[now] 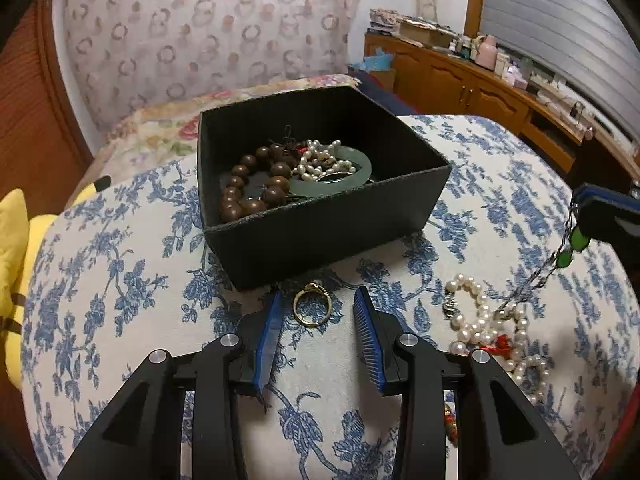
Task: Organize jewelry
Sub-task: 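Grasp the gold ring with the left tool while the right tool lifts the green-bead chain, then drop the gold ring into the box with the left tool while the right tool drops the chain in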
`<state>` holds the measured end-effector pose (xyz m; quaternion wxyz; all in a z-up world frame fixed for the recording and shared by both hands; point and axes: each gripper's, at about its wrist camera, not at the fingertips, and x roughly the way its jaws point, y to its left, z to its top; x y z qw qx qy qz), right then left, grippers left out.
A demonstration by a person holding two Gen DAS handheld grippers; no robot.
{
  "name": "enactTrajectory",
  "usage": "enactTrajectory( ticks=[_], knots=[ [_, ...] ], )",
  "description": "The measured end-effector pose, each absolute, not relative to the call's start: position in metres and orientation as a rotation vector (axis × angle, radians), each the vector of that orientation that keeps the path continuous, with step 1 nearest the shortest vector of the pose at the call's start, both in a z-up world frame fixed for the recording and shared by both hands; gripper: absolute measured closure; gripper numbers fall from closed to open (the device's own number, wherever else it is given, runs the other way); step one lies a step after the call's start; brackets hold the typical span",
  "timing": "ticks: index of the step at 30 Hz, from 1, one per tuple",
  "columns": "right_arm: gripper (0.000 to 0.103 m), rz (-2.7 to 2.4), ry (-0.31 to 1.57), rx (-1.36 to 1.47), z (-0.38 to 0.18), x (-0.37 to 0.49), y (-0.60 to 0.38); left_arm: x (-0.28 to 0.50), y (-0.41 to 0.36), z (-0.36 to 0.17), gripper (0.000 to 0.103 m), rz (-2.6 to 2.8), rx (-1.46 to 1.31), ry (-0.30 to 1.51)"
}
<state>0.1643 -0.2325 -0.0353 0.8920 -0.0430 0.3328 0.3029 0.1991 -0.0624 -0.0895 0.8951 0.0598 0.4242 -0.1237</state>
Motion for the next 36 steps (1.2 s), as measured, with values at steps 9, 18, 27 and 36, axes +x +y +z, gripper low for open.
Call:
enactTrajectory(
  ticks=[9,18,27,36],
  knots=[
    [0.094,0.669,0.672,-0.077,-0.017,0.186,-0.234,0.200,-0.060,-0.089,0.085,-0.270,0.121,0.880],
    [0.094,0.711,0.619,-0.089,0.015,0.212,-0.220,0.192,-0.043,-0.049,0.085,-0.309,0.032,0.809],
    [0.094,0.736,0.645,-0.088,0.014,0.250,-0.198,0.215,-0.037,-0.018,0.085,-0.305,0.031,0.745],
    [0.092,0.742,0.735,-0.099,-0.016,0.268,-0.188,0.242,-0.035,-0.031,0.082,-0.307,0.024,0.789]
  ],
)
